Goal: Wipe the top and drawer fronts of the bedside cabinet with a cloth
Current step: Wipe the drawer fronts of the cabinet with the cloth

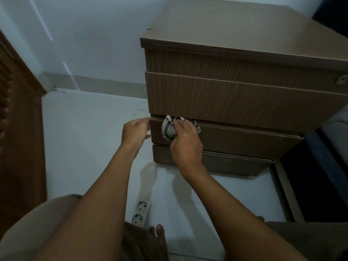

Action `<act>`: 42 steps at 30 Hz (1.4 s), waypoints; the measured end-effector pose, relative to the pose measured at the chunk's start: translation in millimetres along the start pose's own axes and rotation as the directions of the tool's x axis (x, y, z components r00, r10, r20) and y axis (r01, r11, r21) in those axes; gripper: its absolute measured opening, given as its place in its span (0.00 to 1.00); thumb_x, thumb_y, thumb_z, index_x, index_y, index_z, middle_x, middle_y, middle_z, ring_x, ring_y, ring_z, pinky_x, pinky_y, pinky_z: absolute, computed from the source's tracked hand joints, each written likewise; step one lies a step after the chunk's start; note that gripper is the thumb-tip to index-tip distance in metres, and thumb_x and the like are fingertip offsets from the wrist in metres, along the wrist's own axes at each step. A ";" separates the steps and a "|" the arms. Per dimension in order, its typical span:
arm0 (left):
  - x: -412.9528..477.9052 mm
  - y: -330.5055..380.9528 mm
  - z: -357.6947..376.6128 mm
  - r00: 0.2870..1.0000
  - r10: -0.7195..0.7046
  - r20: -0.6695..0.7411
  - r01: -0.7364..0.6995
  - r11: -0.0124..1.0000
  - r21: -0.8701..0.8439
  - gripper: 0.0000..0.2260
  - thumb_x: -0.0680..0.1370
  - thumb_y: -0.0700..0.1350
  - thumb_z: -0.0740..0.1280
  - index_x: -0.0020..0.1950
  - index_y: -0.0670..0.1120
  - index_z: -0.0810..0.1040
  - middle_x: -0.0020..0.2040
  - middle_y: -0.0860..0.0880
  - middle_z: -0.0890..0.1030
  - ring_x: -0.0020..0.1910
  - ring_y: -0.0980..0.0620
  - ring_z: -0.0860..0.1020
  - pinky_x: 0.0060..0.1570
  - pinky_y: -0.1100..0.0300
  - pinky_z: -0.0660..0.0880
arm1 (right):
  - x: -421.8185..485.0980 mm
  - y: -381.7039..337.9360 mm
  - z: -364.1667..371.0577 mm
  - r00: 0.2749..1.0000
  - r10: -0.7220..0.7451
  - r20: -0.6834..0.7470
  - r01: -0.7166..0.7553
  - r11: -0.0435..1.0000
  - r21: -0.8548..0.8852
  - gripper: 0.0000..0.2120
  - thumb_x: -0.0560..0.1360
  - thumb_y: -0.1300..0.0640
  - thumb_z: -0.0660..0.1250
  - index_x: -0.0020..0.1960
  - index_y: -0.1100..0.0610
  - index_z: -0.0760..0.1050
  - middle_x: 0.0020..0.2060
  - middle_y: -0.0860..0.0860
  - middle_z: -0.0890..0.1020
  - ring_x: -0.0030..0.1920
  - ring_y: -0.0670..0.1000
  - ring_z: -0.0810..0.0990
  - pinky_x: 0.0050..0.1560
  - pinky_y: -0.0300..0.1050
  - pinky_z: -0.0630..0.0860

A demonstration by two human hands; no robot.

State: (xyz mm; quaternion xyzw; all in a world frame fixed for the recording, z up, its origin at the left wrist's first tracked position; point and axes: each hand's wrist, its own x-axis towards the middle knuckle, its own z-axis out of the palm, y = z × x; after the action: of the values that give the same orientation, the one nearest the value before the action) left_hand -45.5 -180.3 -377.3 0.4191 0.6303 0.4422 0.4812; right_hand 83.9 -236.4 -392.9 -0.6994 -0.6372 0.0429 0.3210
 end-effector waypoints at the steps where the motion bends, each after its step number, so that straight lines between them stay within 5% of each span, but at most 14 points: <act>1: -1.3 3.6 -1.9 0.999 -0.032 0.026 0.033 0.999 -0.034 0.15 0.80 0.45 0.57 0.55 0.43 0.82 0.53 0.46 0.83 0.52 0.51 0.81 0.55 0.52 0.78 | 1.9 -6.1 3.5 1.000 -0.012 0.016 0.012 1.000 0.003 0.24 0.75 0.66 0.62 0.71 0.59 0.69 0.69 0.54 0.72 0.72 0.53 0.63 0.71 0.51 0.63; 6: -1.3 13.5 -11.5 0.995 -0.047 0.092 0.052 0.997 -0.062 0.24 0.80 0.52 0.47 0.50 0.43 0.80 0.52 0.45 0.83 0.50 0.49 0.79 0.57 0.50 0.72 | 7.5 -29.1 19.3 0.990 -0.102 0.095 0.100 0.995 0.025 0.26 0.74 0.67 0.60 0.72 0.58 0.67 0.70 0.52 0.70 0.73 0.52 0.61 0.71 0.51 0.62; 11: -3.2 20.2 -15.9 0.978 -0.105 0.180 0.131 0.982 -0.140 0.29 0.80 0.53 0.45 0.51 0.38 0.81 0.43 0.42 0.83 0.40 0.50 0.80 0.40 0.60 0.74 | 4.0 -24.5 10.7 0.899 -0.341 0.274 0.305 0.938 0.166 0.26 0.71 0.68 0.60 0.67 0.54 0.74 0.67 0.52 0.75 0.69 0.53 0.69 0.65 0.49 0.68; 14: -0.6 19.1 -17.5 0.980 -0.081 0.182 0.100 0.990 -0.101 0.29 0.80 0.53 0.44 0.51 0.40 0.82 0.50 0.42 0.83 0.45 0.51 0.78 0.46 0.58 0.68 | -15.1 -8.6 5.3 0.909 -0.405 0.101 0.387 0.909 0.157 0.24 0.68 0.71 0.63 0.62 0.58 0.77 0.62 0.54 0.79 0.66 0.54 0.73 0.67 0.49 0.69; 19: 0.3 16.3 -16.5 0.987 -0.040 0.155 0.047 0.998 -0.040 0.29 0.81 0.53 0.42 0.55 0.41 0.81 0.53 0.45 0.83 0.53 0.50 0.78 0.62 0.53 0.64 | -15.8 4.3 8.5 0.963 -0.189 -0.192 0.208 0.974 0.084 0.23 0.70 0.73 0.64 0.64 0.61 0.76 0.62 0.56 0.78 0.68 0.55 0.71 0.72 0.50 0.63; 23: -1.9 18.8 -18.6 0.979 -0.063 0.195 0.075 0.996 -0.056 0.29 0.80 0.53 0.43 0.52 0.43 0.82 0.53 0.44 0.83 0.55 0.49 0.78 0.66 0.48 0.63 | -3.2 -13.6 24.0 0.976 -0.198 -0.087 0.201 0.980 0.017 0.26 0.68 0.74 0.64 0.64 0.60 0.75 0.65 0.55 0.76 0.69 0.56 0.69 0.70 0.55 0.67; 28: -1.6 18.3 -18.9 0.983 -0.061 0.174 0.079 0.992 -0.097 0.27 0.80 0.53 0.44 0.51 0.42 0.81 0.53 0.43 0.82 0.49 0.50 0.77 0.51 0.55 0.70 | -7.8 -26.0 27.9 0.881 -0.392 0.265 0.379 0.920 0.101 0.25 0.69 0.70 0.66 0.65 0.57 0.75 0.66 0.54 0.75 0.69 0.54 0.70 0.68 0.52 0.68; 31: -0.3 16.9 -19.1 0.982 -0.060 0.176 0.075 0.994 -0.076 0.29 0.79 0.53 0.44 0.56 0.41 0.81 0.57 0.42 0.82 0.50 0.50 0.78 0.61 0.50 0.67 | -23.3 -8.5 31.4 0.889 -0.449 0.094 0.442 0.893 0.080 0.22 0.67 0.70 0.69 0.61 0.60 0.78 0.62 0.55 0.79 0.67 0.54 0.72 0.71 0.47 0.64; 33: -0.9 17.6 -18.9 0.980 -0.058 0.191 0.073 0.995 -0.070 0.29 0.79 0.53 0.43 0.55 0.42 0.82 0.55 0.43 0.83 0.50 0.51 0.78 0.65 0.48 0.64 | -25.2 -0.7 27.8 0.911 -0.395 -0.118 0.406 0.908 0.097 0.19 0.72 0.67 0.63 0.62 0.61 0.77 0.63 0.55 0.78 0.69 0.52 0.70 0.73 0.44 0.58; 36: -5.3 18.5 -18.5 0.979 -0.053 0.197 0.069 0.995 -0.073 0.28 0.79 0.53 0.43 0.49 0.45 0.82 0.48 0.46 0.84 0.49 0.52 0.78 0.65 0.47 0.64 | -11.7 -3.4 19.5 0.904 -0.362 -0.229 0.385 0.921 0.062 0.22 0.72 0.66 0.57 0.65 0.61 0.75 0.65 0.55 0.76 0.70 0.54 0.68 0.74 0.51 0.60; 42: -5.5 17.0 -18.7 0.986 -0.056 0.159 0.066 0.996 -0.058 0.26 0.79 0.53 0.46 0.52 0.44 0.82 0.52 0.46 0.84 0.52 0.51 0.79 0.65 0.46 0.67 | -5.4 -1.1 32.4 0.872 -0.446 0.201 0.452 0.892 0.015 0.28 0.67 0.71 0.71 0.67 0.59 0.74 0.68 0.54 0.74 0.71 0.54 0.67 0.71 0.52 0.63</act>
State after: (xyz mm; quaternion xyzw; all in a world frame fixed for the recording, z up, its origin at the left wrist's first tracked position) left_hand -61.0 -184.0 -356.9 0.4180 0.5885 0.4124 0.5558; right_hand 66.8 -228.6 -419.9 -0.5295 -0.8115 0.0266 0.2457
